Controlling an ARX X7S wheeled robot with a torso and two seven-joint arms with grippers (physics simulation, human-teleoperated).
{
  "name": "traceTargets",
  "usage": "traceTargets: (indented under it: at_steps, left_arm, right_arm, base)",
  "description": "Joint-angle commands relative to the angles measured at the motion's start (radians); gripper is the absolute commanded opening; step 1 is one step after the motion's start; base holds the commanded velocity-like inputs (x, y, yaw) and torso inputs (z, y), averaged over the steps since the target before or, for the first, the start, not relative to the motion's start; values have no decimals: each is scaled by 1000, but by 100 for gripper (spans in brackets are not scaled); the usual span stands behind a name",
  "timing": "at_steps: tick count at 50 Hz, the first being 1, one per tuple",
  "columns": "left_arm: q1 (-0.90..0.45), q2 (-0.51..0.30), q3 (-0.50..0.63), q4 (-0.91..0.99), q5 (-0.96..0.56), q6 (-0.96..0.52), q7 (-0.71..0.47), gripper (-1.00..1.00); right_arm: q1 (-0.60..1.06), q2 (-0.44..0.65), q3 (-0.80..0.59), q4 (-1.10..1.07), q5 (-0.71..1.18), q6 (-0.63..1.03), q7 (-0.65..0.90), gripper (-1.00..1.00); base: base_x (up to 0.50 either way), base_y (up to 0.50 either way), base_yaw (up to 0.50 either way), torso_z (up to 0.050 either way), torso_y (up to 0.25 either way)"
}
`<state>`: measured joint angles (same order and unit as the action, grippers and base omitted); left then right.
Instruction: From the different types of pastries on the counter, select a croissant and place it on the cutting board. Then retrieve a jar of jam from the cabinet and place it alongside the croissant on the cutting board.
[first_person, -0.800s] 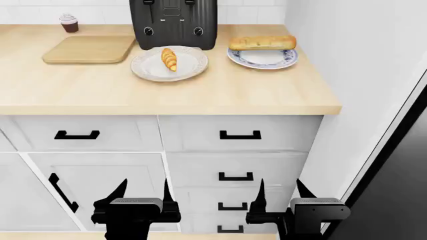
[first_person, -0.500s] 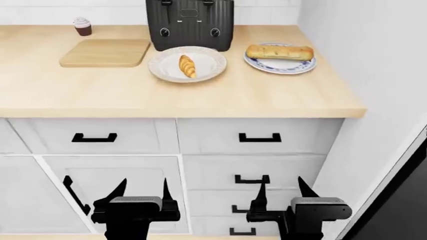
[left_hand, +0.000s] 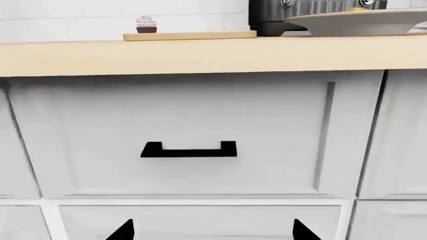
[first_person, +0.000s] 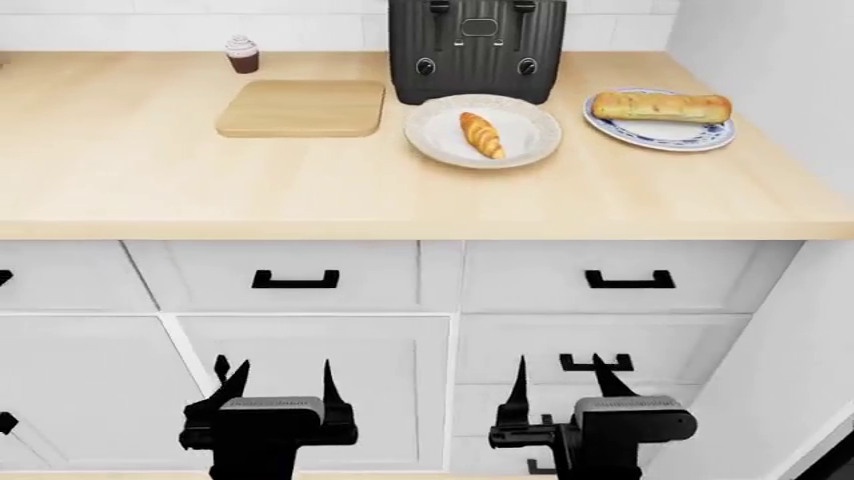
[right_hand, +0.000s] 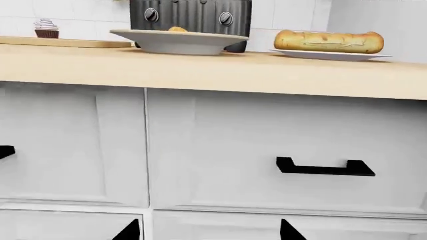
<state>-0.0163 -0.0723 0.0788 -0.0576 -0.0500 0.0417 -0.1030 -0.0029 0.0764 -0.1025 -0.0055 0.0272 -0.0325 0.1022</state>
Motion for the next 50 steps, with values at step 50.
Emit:
traceTargets:
  at_steps: [50]
  left_arm:
    - [-618, -489, 17, 481, -196, -922, 467, 100]
  right_arm:
    - [956, 421, -7, -748, 451, 1600, -197, 100]
  base:
    - [42, 62, 0, 0, 0]
